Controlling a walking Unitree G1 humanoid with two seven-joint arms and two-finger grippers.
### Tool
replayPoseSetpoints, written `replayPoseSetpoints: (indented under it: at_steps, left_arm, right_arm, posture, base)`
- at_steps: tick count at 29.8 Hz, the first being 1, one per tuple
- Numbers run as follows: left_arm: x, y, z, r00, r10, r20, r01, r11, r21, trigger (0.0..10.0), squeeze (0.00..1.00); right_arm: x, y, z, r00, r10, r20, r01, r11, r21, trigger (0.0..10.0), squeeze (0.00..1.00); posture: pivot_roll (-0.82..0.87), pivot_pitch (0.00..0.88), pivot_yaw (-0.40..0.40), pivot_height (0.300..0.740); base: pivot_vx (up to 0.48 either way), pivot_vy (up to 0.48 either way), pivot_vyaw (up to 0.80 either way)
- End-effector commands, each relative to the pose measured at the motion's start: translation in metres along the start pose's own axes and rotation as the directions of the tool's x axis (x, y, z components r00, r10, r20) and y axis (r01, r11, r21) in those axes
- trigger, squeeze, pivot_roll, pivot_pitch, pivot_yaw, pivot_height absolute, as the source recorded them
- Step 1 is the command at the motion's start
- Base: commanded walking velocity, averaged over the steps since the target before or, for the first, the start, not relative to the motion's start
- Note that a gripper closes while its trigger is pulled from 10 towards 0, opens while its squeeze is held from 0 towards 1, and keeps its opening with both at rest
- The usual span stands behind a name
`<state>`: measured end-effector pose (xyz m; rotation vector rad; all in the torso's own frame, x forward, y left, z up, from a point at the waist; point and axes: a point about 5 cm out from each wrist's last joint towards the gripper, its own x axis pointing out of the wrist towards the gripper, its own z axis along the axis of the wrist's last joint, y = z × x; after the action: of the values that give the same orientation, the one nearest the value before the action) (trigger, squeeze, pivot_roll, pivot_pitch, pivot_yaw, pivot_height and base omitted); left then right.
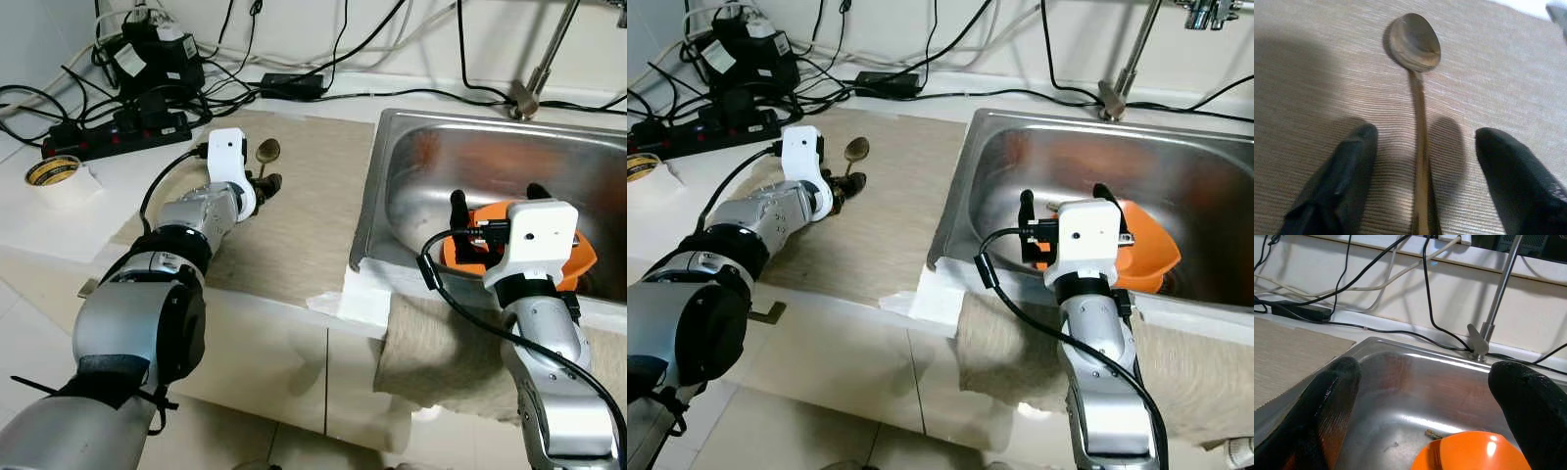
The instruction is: Kitchen organization
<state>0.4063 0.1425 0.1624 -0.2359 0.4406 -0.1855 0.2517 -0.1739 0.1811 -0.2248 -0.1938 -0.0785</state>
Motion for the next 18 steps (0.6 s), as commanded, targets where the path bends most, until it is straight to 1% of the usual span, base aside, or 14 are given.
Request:
replayPoseSetpoints:
  at_steps: [1,2,3,4,5,6,7,8,9,10,11,13,15,18]
  left_arm:
    - [0.004,-0.009,-0.030,0.991,-0.048,-0.126,0.041,0.997,-0.061,0.0,0.00]
    - [0.004,-0.009,-0.033,0.990,-0.048,-0.133,0.040,0.997,-0.060,0.0,0.00]
    - [0.004,-0.007,-0.035,0.990,-0.037,-0.138,0.034,0.999,-0.025,0.0,0.00]
    - [0.004,-0.007,-0.035,0.990,-0.037,-0.138,0.034,0.999,-0.025,0.0,0.00]
    - [0.004,-0.005,-0.036,0.990,-0.023,-0.141,0.030,0.998,0.050,0.0,0.00]
    - [0.004,-0.003,-0.036,0.990,-0.014,-0.142,0.029,0.994,0.103,0.0,0.00]
    - [0.004,-0.002,-0.036,0.990,0.002,-0.141,0.024,0.983,0.180,0.0,0.00]
    - [0.004,-0.001,-0.036,0.990,0.010,-0.140,0.022,0.974,0.224,0.0,0.00]
    - [0.004,-0.001,-0.036,0.990,0.020,-0.137,0.024,0.951,0.309,0.0,0.00]
    - [0.004,-0.001,-0.036,0.990,0.025,-0.135,0.028,0.926,0.376,0.0,0.00]
    - [0.004,-0.001,-0.036,0.990,0.025,-0.135,0.028,0.926,0.376,0.0,0.00]
    - [0.004,0.000,-0.037,0.990,0.031,-0.135,0.037,0.882,0.470,0.0,0.00]
    - [0.004,0.000,-0.037,0.990,0.030,-0.138,0.040,0.877,0.479,0.0,0.00]
    - [0.003,0.002,-0.038,0.989,0.026,-0.147,0.046,0.882,0.469,0.0,0.00]
  right_arm:
    - [-0.002,-0.003,0.003,1.000,-0.007,0.004,0.007,1.000,-0.012,10.0,0.00]
    - [-0.002,-0.003,0.004,1.000,-0.006,0.001,0.006,1.000,-0.012,10.0,0.00]
    - [-0.002,-0.003,0.004,1.000,-0.003,-0.002,0.003,1.000,-0.012,10.0,0.00]
    - [-0.002,-0.003,0.004,1.000,-0.003,-0.002,0.003,1.000,-0.012,10.0,0.00]
    - [-0.002,-0.002,0.004,1.000,0.003,-0.007,-0.003,1.000,-0.011,10.0,0.00]
    - [-0.002,-0.002,0.004,1.000,0.006,-0.010,-0.006,1.000,-0.011,10.0,0.00]
    - [-0.002,-0.001,0.004,1.000,0.009,-0.012,-0.009,1.000,-0.010,10.0,0.00]
    - [-0.002,-0.001,0.003,1.000,0.010,-0.014,-0.011,1.000,-0.009,10.0,0.00]
    - [-0.001,0.001,0.003,1.000,0.015,-0.015,-0.015,1.000,-0.006,10.0,0.00]
    - [0.000,0.002,0.003,1.000,0.019,-0.015,-0.019,1.000,-0.003,10.0,0.00]
    - [0.000,0.002,0.003,1.000,0.019,-0.015,-0.019,1.000,-0.003,10.0,0.00]
    - [0.001,0.004,0.003,1.000,0.025,-0.015,-0.025,1.000,0.001,10.0,0.00]
    - [0.001,0.005,0.003,1.000,0.027,-0.015,-0.027,1.000,0.002,10.0,0.00]
    - [0.002,0.007,0.003,0.999,0.029,-0.019,-0.029,1.000,0.008,10.0,0.00]
  posture:
    - [-0.30,0.004,0.052,0.736]
    - [-0.29,0.003,0.050,0.736]
    - [-0.29,0.003,0.048,0.736]
    - [-0.29,0.003,0.048,0.736]
    - [-0.28,0.002,0.047,0.736]
    - [-0.28,0.001,0.046,0.736]
    - [-0.27,0.002,0.044,0.736]
    - [-0.27,0.002,0.044,0.736]
    - [-0.26,0.002,0.043,0.736]
    - [-0.26,0.002,0.042,0.736]
    - [-0.26,0.002,0.042,0.736]
    - [-0.25,0.002,0.043,0.736]
    - [-0.25,0.002,0.044,0.736]
    - [-0.24,0.001,0.046,0.736]
  base:
    - [0.000,0.000,0.00]
    - [0.000,0.000,0.00]
    - [0.000,0.000,0.00]
    - [0.000,0.000,0.00]
    - [0.000,0.000,0.00]
    - [0.000,0.000,0.00]
    - [0.000,0.000,0.00]
    - [0.000,0.000,0.00]
    - [0.000,0.000,0.00]
    - [0.000,0.000,0.00]
    - [0.000,0.000,0.00]
    - [0.000,0.000,0.00]
    - [0.000,0.000,0.00]
    - [0.000,0.000,0.00]
